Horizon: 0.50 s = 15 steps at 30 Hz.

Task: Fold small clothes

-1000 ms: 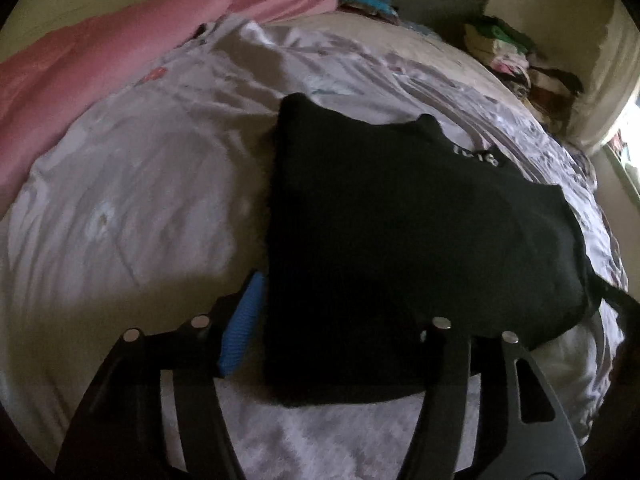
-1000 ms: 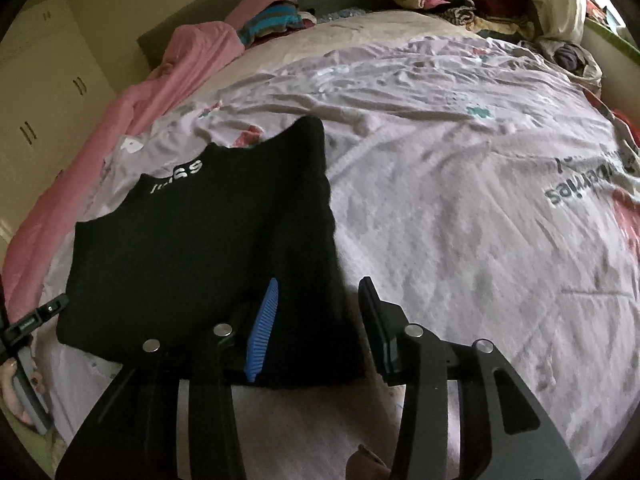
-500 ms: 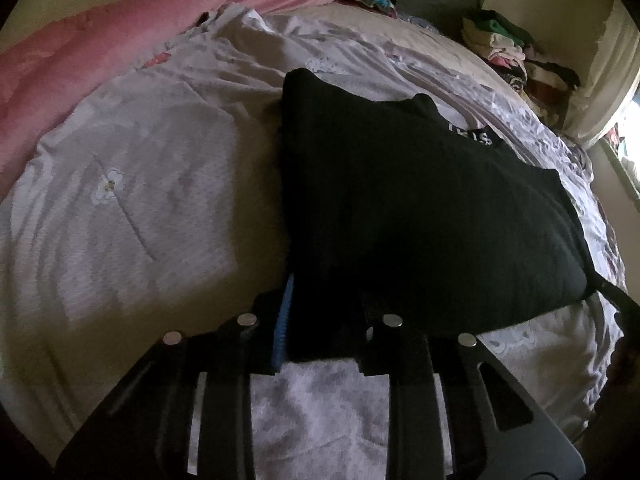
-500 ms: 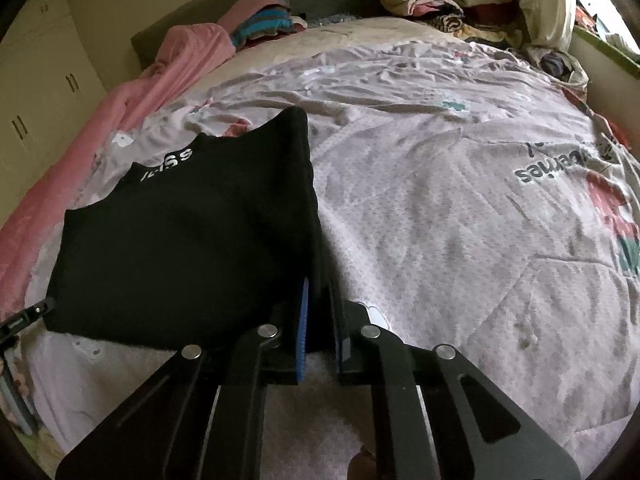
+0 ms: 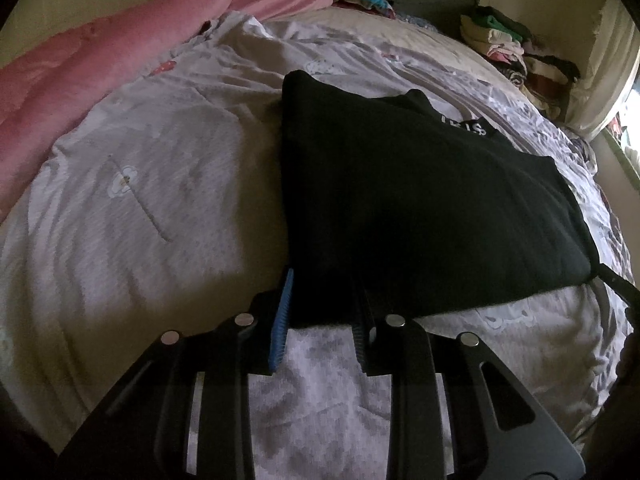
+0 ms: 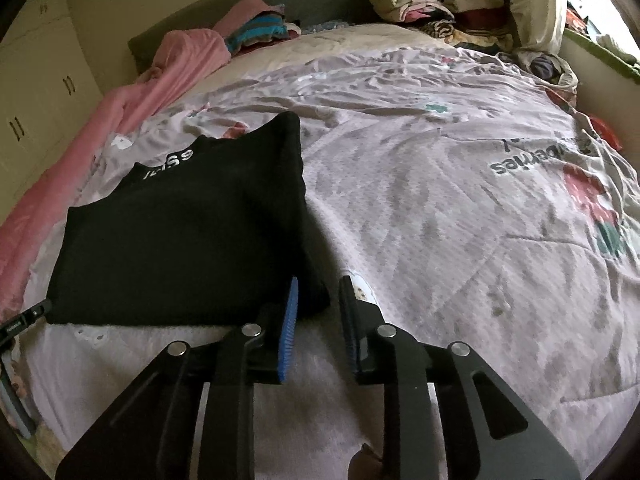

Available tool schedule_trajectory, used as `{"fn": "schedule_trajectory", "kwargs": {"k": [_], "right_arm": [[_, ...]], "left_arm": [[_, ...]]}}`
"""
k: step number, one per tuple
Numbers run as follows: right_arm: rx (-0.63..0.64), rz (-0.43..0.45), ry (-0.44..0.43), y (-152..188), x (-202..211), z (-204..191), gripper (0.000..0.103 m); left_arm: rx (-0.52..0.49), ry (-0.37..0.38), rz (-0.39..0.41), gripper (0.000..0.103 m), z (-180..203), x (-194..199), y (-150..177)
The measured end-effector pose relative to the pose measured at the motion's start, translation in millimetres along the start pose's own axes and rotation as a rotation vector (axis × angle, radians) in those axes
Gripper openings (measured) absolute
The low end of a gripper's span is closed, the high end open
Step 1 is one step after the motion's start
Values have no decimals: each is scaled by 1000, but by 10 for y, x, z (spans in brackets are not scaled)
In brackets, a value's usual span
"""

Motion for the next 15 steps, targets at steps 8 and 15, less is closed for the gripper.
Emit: {"fn": "schedule_trajectory", "kwargs": {"k": [8, 15], "right_arm": [[-4, 21, 8, 60, 165, 21, 31], [2, 37, 3, 80, 273, -14, 37]], "left_arm": [[-5, -2, 7, 18, 16, 73, 46], [-8, 3, 13, 18, 45, 131, 90]]}}
Point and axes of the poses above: each gripper's, at about its wrist camera, not at the fingertips, and x roughly against the way its jaws point, z to its right, y to its underside, the point moved 6 cm from there along -x, roughly the way its jaws point, and after that the axes turned 9 degrees about -y, right-handed, at the moved point
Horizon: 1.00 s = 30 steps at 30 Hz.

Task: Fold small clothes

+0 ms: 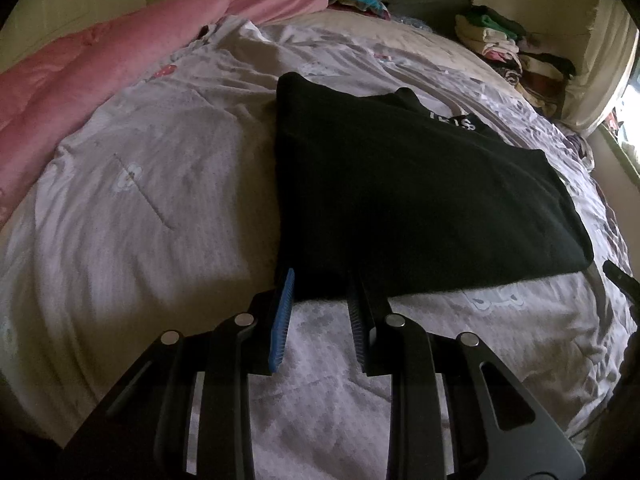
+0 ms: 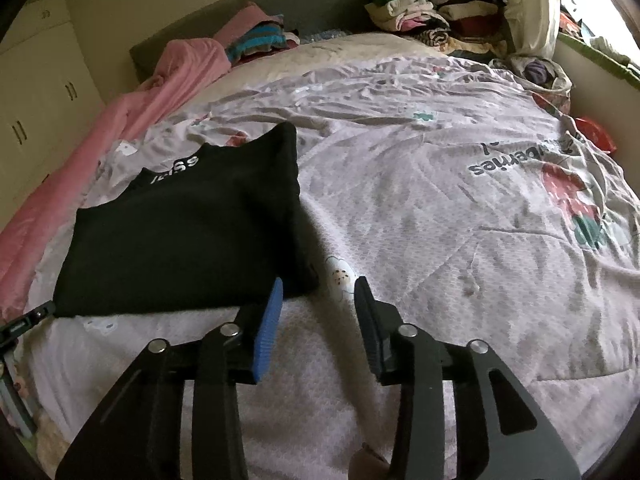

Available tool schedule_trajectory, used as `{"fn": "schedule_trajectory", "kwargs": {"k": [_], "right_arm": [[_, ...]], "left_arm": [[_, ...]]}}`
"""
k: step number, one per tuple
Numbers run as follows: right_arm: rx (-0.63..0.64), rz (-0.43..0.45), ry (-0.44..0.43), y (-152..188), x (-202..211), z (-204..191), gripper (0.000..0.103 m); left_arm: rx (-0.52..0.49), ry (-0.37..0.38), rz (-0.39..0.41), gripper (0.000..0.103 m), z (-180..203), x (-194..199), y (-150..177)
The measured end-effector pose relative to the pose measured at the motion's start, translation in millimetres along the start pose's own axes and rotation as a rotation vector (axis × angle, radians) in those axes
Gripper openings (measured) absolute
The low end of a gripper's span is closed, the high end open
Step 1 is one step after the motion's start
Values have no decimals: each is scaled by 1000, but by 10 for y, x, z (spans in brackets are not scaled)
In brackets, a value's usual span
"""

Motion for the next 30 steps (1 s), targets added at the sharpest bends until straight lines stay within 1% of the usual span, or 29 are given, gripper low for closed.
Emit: {"fn": "schedule_trajectory", "kwargs": {"k": [2, 4, 5, 6, 8, 9, 12, 15, 18, 19, 20, 21, 22, 23, 25, 26, 27, 28, 29, 30], "right_arm": [[3, 4, -6, -4, 18, -18, 41], [9, 9, -8, -11, 26, -40, 46], [14, 8, -10, -19, 19, -53, 47], [17, 7, -12, -27, 12, -64, 48], [25, 7, -15, -61, -17, -92, 55], [34, 0, -24, -87, -57, -119, 56], [62, -14, -32, -178, -171, -188, 58], [78, -26, -52, -339, -331, -270, 58], [69, -25, -57, -593, -536, -292, 58], [60, -25, -55, -646, -585, -273, 58], [47, -24, -39, -728, -664, -246, 58], [45, -31, -31, -769, -717, -229, 58], [42, -45, -21, -828, -818, -210, 58], [38, -53, -6, -871, -895, -187, 58], [21, -85, -2, -919, -1074, -133, 57], [11, -97, -6, -927, -1141, -114, 47], [-1, -112, -18, -928, -1217, -96, 33], [-10, -122, -40, -931, -1260, -104, 8], [-16, -113, -48, -937, -1261, -108, 8], [-9, -90, -28, -952, -1231, -108, 8]], "left_arm": [[2, 5, 3, 18, 7, 35, 17], [10, 11, 10, 27, -1, 80, 34], [19, 12, 14, 37, -22, 95, 28], [28, 13, 16, 41, -45, 100, 18], [53, 13, 17, 44, -108, 89, -22], [76, 9, 17, 47, -158, 72, -54], [149, 48, 11, 53, -260, 18, -160], [188, 72, -7, 53, -317, -90, -262], [204, 111, -28, 53, -296, -196, -346], [205, 114, -36, 52, -277, -236, -368], [199, 121, -43, 49, -240, -273, -380], [195, 126, -49, 34, -213, -300, -378], [192, 123, -59, 22, -190, -335, -364], [190, 124, -64, 4, -180, -359, -359], [177, 111, -52, 1, -181, -357, -339], [171, 108, -44, 1, -191, -337, -342], [169, 110, -35, 1, -208, -305, -345], [171, 113, -28, 0, -227, -272, -344], [167, 101, -26, 0, -248, -250, -330], [160, 92, -25, 0, -257, -241, -310]]}}
Point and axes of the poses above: each gripper's, at about its wrist camera, not at the fingertips, and x roughly against the way its jaws point, z to its right, y to its underside, the point moved 6 cm from there along -x, roughly the way its jaws point, and after that the axes turned 9 degrees about -y, right-handed, at the moved point
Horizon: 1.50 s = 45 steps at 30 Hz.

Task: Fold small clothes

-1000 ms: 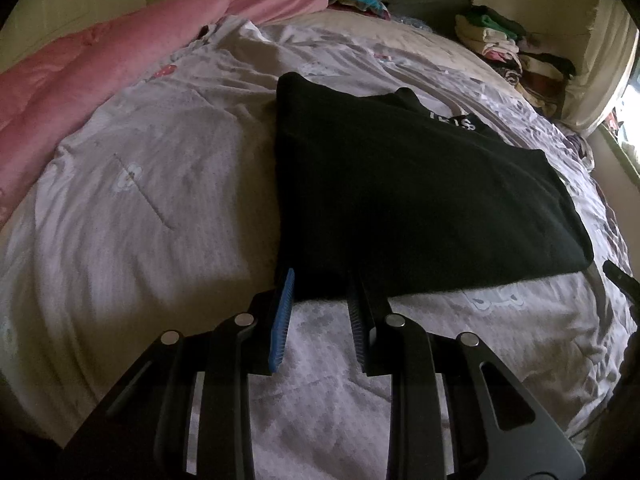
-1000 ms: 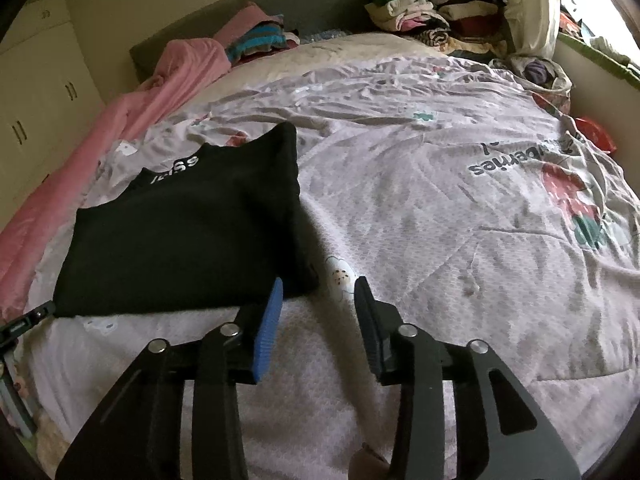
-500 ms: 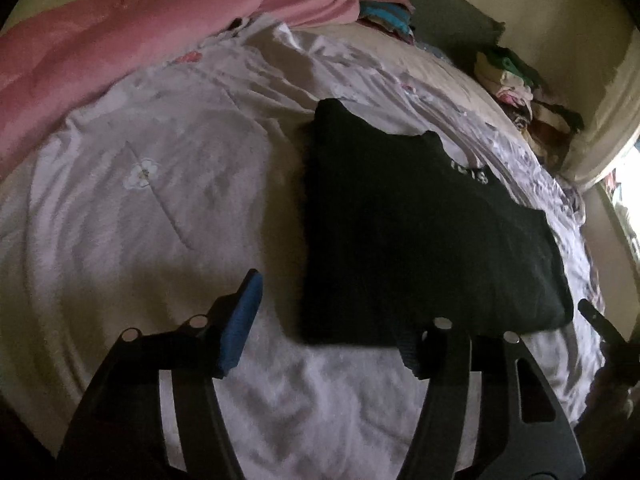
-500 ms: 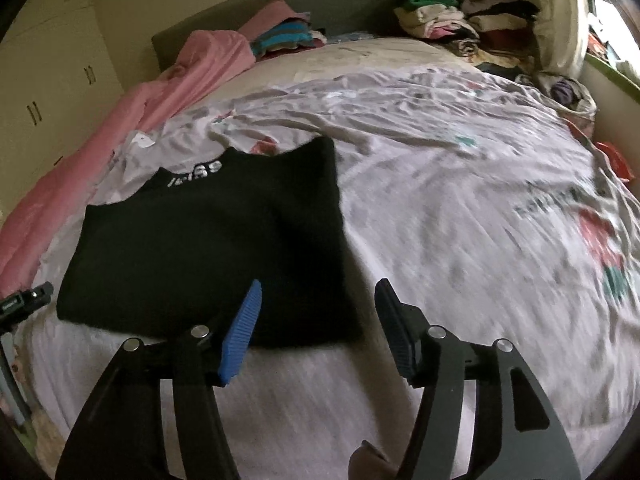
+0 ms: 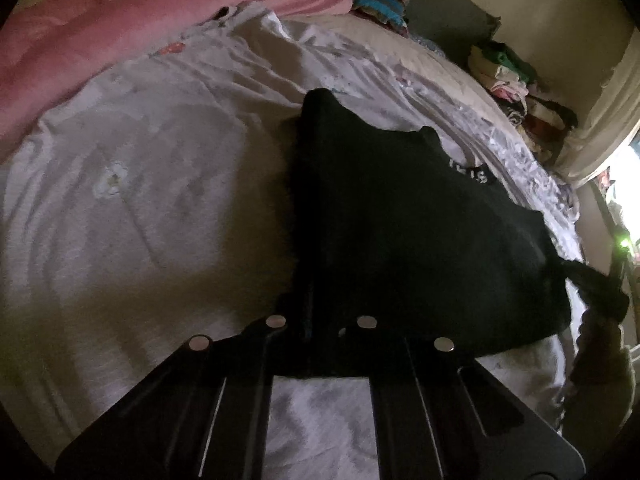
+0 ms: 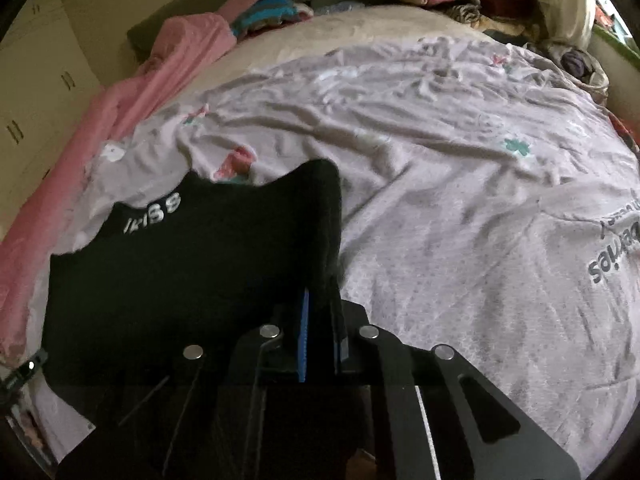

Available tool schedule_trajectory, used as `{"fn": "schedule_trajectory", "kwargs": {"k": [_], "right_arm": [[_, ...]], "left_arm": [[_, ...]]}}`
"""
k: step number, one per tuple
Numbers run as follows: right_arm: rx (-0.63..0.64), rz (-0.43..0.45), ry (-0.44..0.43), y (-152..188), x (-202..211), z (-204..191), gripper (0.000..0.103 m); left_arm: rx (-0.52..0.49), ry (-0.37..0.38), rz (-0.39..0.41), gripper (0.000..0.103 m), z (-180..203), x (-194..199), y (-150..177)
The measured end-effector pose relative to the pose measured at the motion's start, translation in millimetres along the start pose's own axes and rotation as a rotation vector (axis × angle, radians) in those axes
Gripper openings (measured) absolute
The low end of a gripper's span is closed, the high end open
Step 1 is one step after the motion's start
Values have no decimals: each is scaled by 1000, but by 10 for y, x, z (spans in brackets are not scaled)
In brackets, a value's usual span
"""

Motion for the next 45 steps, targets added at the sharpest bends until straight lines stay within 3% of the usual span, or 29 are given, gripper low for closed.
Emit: {"fn": "schedule_trajectory", "kwargs": {"k": [5, 9, 12, 14, 18, 20, 23, 31, 34, 45], "right_arm": [[-5, 6, 78, 65, -64, 52, 9], [27, 28, 140, 82, 21, 21, 15], [36, 50, 144, 112, 157, -4, 31], [41, 80, 126, 139, 295, -44, 48], [62, 113, 94, 192, 525, -155, 59], [74, 132, 81, 228, 653, -218, 71], [89, 158, 55, 275, 819, -319, 81], [96, 206, 32, 372, 1126, -444, 94], [92, 212, 26, 427, 1185, -475, 95], [137, 228, -2, 585, 1373, -683, 98]], "left_arm": [[-18, -23, -30, 0, -21, -107, 93], [-58, -44, -17, 0, 9, -61, 105], [-75, -58, -12, 0, 16, -44, 132], [-88, -66, -8, 0, 29, -29, 149], [-105, -77, 0, 0, 60, 26, 165], [-107, -78, 2, 1, 69, 43, 174], [-103, -75, 6, 4, 75, 73, 171], [-106, -70, 24, 18, 120, 231, 172], [-113, -70, 30, 20, 149, 276, 180], [-136, -63, 67, 45, 289, 505, 225]]}}
Point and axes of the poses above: each gripper's, at about its wrist camera, not at the fingertips, and x roughly against the way its jaws point, z to its right, y to its underside, the point moved 6 cm from there along -x, roughly the way its jaws point, and after that the axes turned 9 degrees about -y, right-handed, at the moved point
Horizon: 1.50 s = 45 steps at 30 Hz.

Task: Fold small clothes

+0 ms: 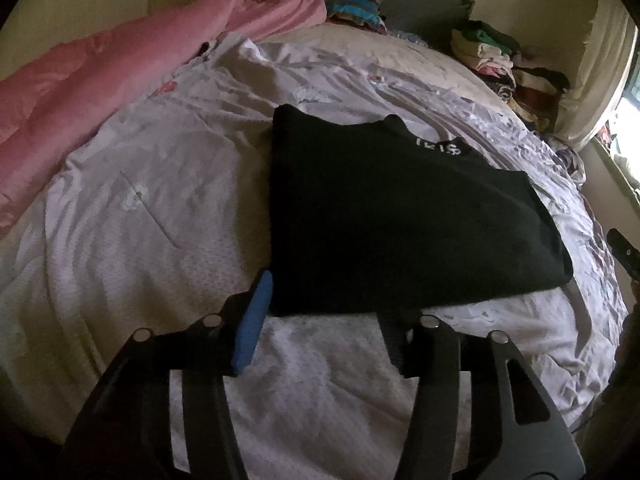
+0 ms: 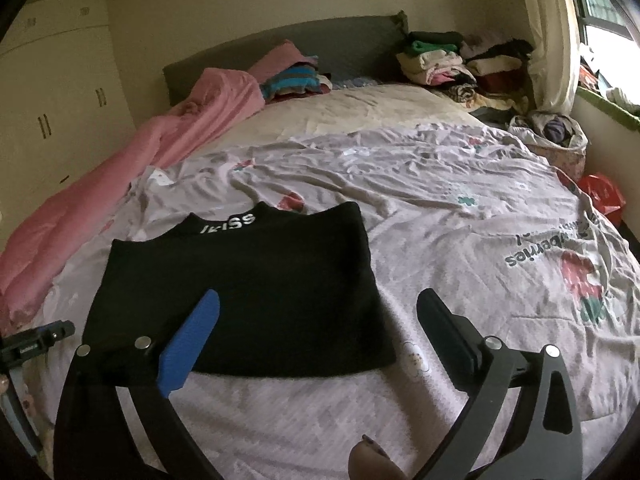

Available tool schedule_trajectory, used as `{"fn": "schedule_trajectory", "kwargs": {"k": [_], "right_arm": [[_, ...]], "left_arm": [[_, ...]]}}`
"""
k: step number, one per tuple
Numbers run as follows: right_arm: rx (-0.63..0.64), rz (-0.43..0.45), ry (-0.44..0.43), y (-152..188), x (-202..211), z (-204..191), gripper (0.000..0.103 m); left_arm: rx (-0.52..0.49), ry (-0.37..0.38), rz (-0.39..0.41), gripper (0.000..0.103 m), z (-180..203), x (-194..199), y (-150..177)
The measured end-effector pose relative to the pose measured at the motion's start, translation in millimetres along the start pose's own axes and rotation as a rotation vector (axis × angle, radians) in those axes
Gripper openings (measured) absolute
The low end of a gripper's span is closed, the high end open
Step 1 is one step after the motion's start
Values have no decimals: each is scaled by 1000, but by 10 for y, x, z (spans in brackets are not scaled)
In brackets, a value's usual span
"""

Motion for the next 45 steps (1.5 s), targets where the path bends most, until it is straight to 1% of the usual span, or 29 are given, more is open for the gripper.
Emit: {"fn": "schedule_trajectory", "kwargs": {"k": [4, 8, 10, 11, 13, 14, 18, 26, 30, 32, 45], "right_arm": [[19, 13, -7, -12, 79, -86, 98], [19, 24, -34, -22, 153, -152, 98], [24, 30, -39, -20, 194, -194, 98], [26, 33, -42, -20, 211, -214, 98], [35, 37, -51, -17, 249, -269, 98], [43, 41, -50, -19, 271, -297, 98], [79, 55, -50, -35, 344, -408, 98], [129, 68, -82, -48, 434, -688, 98], [158, 63, -102, -44, 439, -863, 99], [179, 61, -115, -36, 439, -968, 99], [264, 13, -191, 83, 263, -1562, 99]], "left_arm": [[-5, -3, 20, 54, 17, 101, -12], [-15, -2, 45, 62, 47, 223, -30], [-24, -3, 60, 67, 72, 295, -39], [-30, -4, 69, 73, 88, 339, -44], [-37, -10, 80, 78, 101, 388, -51], [-41, -16, 87, 83, 106, 418, -53], [-50, -34, 110, 92, 112, 529, -54], [-64, -47, 135, 93, 115, 675, -42], [-72, -80, 144, 93, 71, 712, -25], [-67, -78, 142, 93, 48, 728, -8], [-30, -83, 148, 93, -186, 785, 40]]}}
Point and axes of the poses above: each gripper's, at about its wrist camera, not at the fingertips, and x roughly against the way its jaws point, z to its right, y to its underside, the point moved 6 cm from there along -x, roughly the way its jaws point, and after that the axes turned 9 degrees about -y, right-handed, at the moved point
